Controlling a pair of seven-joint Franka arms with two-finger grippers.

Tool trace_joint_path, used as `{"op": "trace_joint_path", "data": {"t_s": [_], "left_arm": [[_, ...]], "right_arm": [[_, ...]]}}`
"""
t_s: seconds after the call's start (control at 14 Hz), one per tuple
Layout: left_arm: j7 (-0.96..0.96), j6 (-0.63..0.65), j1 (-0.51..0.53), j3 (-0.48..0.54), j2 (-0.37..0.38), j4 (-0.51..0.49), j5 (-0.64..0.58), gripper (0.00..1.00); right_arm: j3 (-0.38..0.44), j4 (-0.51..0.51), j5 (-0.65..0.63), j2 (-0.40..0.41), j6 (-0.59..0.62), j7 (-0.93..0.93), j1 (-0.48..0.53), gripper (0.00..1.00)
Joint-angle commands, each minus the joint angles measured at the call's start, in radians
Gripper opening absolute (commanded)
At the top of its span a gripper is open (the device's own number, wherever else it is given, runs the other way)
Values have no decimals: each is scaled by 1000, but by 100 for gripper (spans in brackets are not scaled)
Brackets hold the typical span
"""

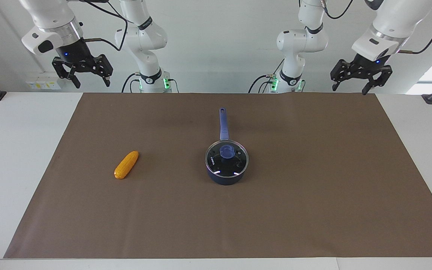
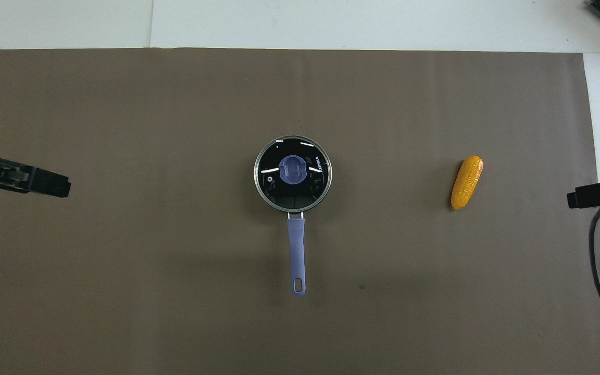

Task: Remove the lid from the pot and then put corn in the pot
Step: 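Reach the left gripper toward the glass lid on the saucepan, then grasp the lid knob with the left gripper while the right gripper grasps the corn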

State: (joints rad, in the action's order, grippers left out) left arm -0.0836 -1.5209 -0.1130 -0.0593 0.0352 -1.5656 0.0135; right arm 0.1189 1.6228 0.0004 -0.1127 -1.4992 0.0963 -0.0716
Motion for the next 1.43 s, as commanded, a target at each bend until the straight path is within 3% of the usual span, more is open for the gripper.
{"op": "trace_joint_path", "data": {"t_s": [0.0,0.29,0.57,0.79,1.07,1.21,1.36], "left_arm": [[68,-91,-124,13,-58,-25,3,100],[175,-168,-246,13,-118,-21,-3,100],[390,-277,-350,9,-216,-7,-15,100],[543,-301,-459,9,-368,90,-79,100],[642,-383,-519,9,-454,142,-86,100],[657,-397,-519,9,-500,191,-84,100],[688,-436,-517,9,-526,203,-82,100]], "right_arm": [[2,60,1,-25,-21,5,9,100],[-5,202,16,-16,-204,-29,0,100],[-10,244,20,154,-433,-41,-2,100],[-10,246,21,281,-568,-43,0,100],[-10,258,21,337,-612,-110,-7,100],[-10,273,21,402,-689,-212,-22,100],[-10,328,21,419,-728,-216,-8,100]]}}
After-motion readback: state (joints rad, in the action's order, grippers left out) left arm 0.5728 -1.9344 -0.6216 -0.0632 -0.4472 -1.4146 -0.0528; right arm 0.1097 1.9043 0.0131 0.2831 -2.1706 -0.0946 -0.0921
